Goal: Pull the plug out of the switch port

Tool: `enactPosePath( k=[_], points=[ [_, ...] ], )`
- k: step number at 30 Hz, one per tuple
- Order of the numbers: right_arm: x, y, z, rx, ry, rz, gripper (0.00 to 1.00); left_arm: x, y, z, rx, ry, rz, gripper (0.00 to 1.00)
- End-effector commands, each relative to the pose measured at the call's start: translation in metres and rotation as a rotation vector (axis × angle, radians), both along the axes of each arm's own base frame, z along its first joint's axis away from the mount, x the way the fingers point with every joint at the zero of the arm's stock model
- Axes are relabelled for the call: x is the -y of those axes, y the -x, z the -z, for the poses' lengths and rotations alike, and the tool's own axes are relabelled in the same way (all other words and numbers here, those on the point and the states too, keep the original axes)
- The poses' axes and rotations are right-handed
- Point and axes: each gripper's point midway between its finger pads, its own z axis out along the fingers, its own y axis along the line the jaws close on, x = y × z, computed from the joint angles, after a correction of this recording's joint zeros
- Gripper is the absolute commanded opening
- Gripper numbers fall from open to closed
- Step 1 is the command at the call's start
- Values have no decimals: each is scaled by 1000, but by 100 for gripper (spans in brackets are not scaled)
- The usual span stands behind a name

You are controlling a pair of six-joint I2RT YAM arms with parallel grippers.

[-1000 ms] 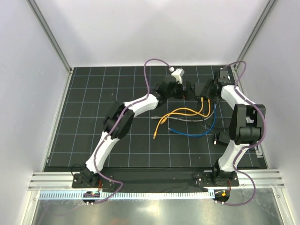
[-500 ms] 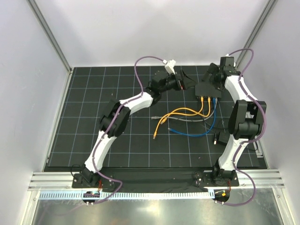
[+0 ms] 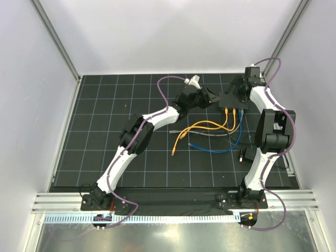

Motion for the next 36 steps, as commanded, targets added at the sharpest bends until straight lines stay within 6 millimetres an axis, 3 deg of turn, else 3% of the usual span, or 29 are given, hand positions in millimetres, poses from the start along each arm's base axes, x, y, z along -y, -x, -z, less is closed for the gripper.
enactPosePath(
  k=[1,9,11,14,24,36],
  points=[
    [7,-11,-2,49,26,3,91,10,-3,25,-162,15,-80,47],
    [34,-11,24,9,27,86,73,18,-10,42,-195,15,-123,49],
    [36,-11,28,6,10,93,59,21,-11,48,-204,18,-122,57],
    [44,-11,35,2,1,117,49,21,-16,57,-226,5,-153,57],
    [46,-12,49,-21,-11,136,45,35,-8,73,-329,25,-199,48],
    [47,-7,63,-52,-41,114,44,47,-11,88,-384,101,-214,48]
  ],
)
